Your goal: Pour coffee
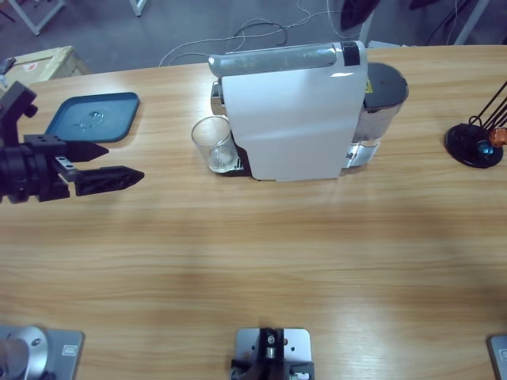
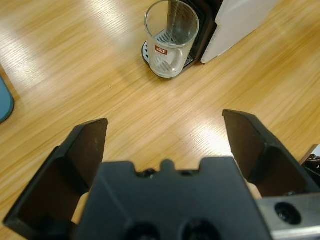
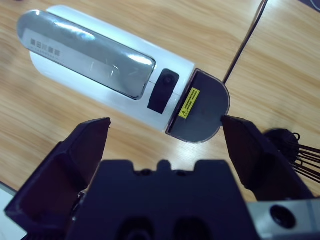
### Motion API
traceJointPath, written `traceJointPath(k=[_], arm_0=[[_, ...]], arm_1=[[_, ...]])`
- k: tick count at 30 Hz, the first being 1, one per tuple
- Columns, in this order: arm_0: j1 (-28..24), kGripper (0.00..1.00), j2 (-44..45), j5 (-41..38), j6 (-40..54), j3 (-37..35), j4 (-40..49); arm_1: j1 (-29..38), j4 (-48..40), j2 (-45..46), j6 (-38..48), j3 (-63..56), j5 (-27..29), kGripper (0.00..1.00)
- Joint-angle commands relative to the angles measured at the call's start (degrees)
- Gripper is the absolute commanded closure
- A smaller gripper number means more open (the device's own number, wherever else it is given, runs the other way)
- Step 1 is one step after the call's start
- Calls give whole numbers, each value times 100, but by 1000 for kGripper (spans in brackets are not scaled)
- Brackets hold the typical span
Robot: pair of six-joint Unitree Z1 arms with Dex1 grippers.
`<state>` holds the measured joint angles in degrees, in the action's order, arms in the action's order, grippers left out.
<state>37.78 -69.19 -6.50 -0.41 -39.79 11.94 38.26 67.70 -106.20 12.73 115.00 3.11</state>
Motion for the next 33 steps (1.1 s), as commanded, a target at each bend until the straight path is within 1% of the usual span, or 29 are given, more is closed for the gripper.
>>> traceJointPath(k=[1,11,17,21,23,24,26,29,33], arm_0=[[54,9,102,-1,-5,41,-11],[54,9,102,8,-6,6,-24],[54,9,-35,-1,-12,-134,-50],[54,9,-102,-1,4,-133,-87],[54,9,-165,-1,20,-134,-168],[54,9,-204,-1,30,-143,-210],[54,9,-300,-1,45,-221,-242],[54,9,-414,-10,57,-373,-303],[54,9,-599,-1,115,-620,-307]], arm_1=[[50,95,59,80,-215,243,0],[50,30,-20,89,-178,190,0],[50,9,-85,98,-157,139,0],[49,16,-18,98,-197,137,0],[50,2,177,98,-287,149,0],[64,-60,353,96,-450,162,0],[149,-515,926,98,-1178,169,0],[328,-1384,2007,100,-2853,165,0],[404,-2085,3014,177,-4747,167,0]])
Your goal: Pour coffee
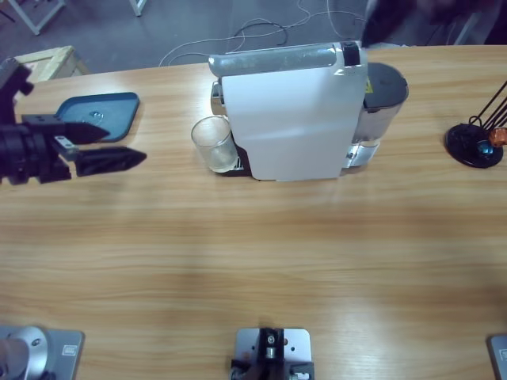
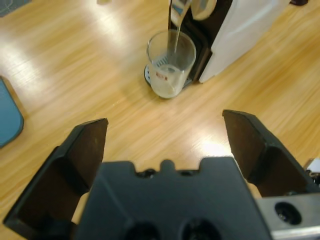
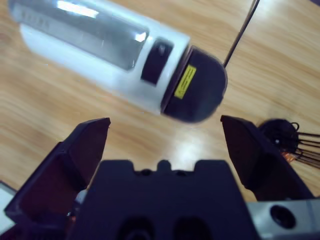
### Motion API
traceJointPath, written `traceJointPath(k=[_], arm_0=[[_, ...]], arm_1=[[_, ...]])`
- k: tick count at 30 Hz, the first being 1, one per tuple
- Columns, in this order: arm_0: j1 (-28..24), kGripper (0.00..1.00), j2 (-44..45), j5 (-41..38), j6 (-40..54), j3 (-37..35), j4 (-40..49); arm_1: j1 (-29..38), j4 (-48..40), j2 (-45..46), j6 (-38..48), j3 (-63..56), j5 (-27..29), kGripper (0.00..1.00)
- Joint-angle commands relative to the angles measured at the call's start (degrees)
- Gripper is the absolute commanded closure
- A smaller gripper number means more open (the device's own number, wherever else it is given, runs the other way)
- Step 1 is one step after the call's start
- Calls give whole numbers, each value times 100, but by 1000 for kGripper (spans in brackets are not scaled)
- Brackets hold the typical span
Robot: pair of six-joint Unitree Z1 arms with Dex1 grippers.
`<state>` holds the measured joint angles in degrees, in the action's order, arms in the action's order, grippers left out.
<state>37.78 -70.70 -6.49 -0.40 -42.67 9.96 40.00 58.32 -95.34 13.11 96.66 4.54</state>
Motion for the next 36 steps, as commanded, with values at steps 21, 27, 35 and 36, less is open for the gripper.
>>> traceJointPath(k=[21,27,35,36], arm_0=[[54,9,-924,140,418,-493,-196],[54,9,-910,105,435,-387,-196],[54,9,-843,-10,400,-356,-191],[54,9,-840,-10,400,-356,-189]], arm_1=[[234,-3132,2640,-292,-5377,38,0],[232,-3160,2610,-283,-5394,73,0],[234,-3211,2601,-248,-5394,82,0],[234,-3224,2608,-246,-5400,78,0]])
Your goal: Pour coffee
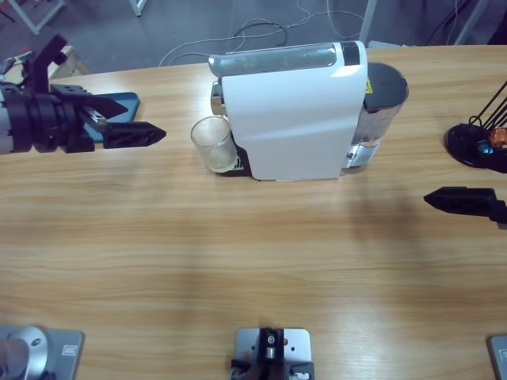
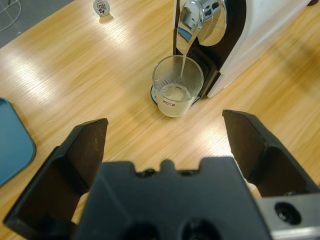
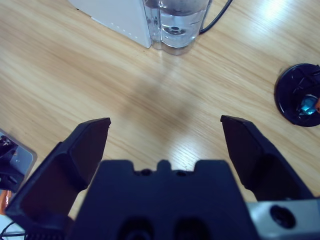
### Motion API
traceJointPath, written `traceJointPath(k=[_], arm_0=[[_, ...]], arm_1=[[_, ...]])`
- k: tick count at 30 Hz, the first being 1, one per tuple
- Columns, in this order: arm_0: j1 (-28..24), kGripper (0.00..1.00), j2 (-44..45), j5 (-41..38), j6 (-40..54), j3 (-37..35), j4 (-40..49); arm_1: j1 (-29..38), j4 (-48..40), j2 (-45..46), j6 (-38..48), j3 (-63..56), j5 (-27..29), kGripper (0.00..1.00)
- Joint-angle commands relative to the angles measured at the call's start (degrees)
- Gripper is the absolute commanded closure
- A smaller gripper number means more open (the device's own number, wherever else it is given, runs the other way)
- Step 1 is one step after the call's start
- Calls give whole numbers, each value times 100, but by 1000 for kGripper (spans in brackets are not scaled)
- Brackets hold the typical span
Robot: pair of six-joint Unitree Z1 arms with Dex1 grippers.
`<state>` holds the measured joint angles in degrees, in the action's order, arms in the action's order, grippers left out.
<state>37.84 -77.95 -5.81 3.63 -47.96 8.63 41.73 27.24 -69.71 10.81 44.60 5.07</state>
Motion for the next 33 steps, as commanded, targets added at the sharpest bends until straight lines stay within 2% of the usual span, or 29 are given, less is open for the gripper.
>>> traceJointPath(k=[1,12,33], arm_0=[[48,9,-108,-80,-3,180,-60],[48,9,-82,-368,41,322,-64],[48,9,-66,-352,37,382,-43]], arm_1=[[56,-128,40,-8,-199,20,0],[64,-161,121,9,-233,11,0],[64,370,406,9,-110,82,0]])
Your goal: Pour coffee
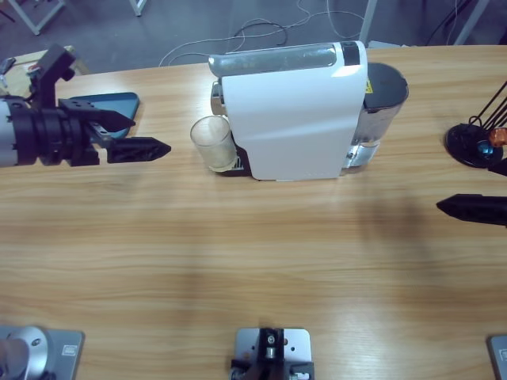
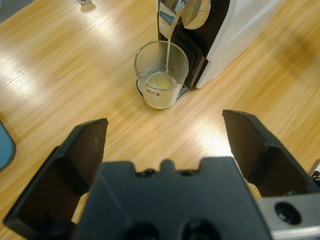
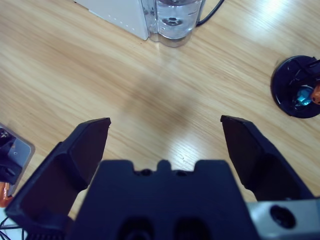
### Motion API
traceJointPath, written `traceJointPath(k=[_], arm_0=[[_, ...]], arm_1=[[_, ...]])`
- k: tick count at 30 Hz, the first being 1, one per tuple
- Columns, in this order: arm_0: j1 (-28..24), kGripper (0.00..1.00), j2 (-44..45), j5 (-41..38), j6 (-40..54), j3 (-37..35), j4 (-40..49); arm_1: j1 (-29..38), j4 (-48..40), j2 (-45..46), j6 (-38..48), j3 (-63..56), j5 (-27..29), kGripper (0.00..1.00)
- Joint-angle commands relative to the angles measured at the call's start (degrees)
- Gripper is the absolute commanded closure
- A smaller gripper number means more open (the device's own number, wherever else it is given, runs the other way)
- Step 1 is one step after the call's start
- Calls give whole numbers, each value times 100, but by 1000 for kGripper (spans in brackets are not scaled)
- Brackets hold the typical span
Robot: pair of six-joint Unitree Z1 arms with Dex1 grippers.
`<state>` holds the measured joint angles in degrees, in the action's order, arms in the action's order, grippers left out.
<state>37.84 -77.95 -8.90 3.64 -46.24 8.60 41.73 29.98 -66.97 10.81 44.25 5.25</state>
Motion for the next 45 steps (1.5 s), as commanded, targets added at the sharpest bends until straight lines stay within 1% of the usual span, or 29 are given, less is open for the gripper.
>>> traceJointPath(k=[1,3,6,7,9,11,13,15,17,20,22,25,30,34,38,45], arm_0=[[48,9,-84,-51,41,210,-48],[48,9,1,-42,49,210,-64],[-14,9,681,-37,70,474,-407],[-14,9,734,-77,216,576,-567],[-42,9,651,-218,649,651,-605],[-108,9,447,-441,1071,706,-614],[-372,13,136,-752,1580,716,-649],[-783,12,-344,-1147,1761,745,-897],[-922,12,-803,-1211,1899,757,-1240],[-963,12,-1332,-1213,2002,757,-1869],[-963,11,-1622,-1381,2071,774,-2335],[-963,11,-1931,-1889,2071,845,-2919],[-936,11,-2242,-2722,2059,1056,-3465],[-961,11,-2525,-2765,2030,1135,-3903],[-972,12,-2771,-2643,1950,1126,-4471],[-970,12,-2907,-2617,1895,1224,-4770]], arm_1=[[63,96,135,9,-74,64,0],[63,90,122,9,-74,55,0],[63,76,75,9,-74,53,0],[63,68,42,9,-79,53,0],[63,43,-66,9,-78,55,0],[63,1,-203,9,-81,43,0],[63,-19,-282,9,-83,25,0],[63,-20,-315,9,-83,22,0],[63,-36,-340,9,-83,29,0],[63,-59,-403,18,-85,16,0],[63,-71,-452,27,-86,2,0],[63,-92,-523,27,-86,11,0],[63,-187,-721,27,-113,11,0],[63,-221,-753,27,-122,11,0],[63,-247,-776,27,-136,4,0],[63,-312,-867,23,-162,-20,0]])
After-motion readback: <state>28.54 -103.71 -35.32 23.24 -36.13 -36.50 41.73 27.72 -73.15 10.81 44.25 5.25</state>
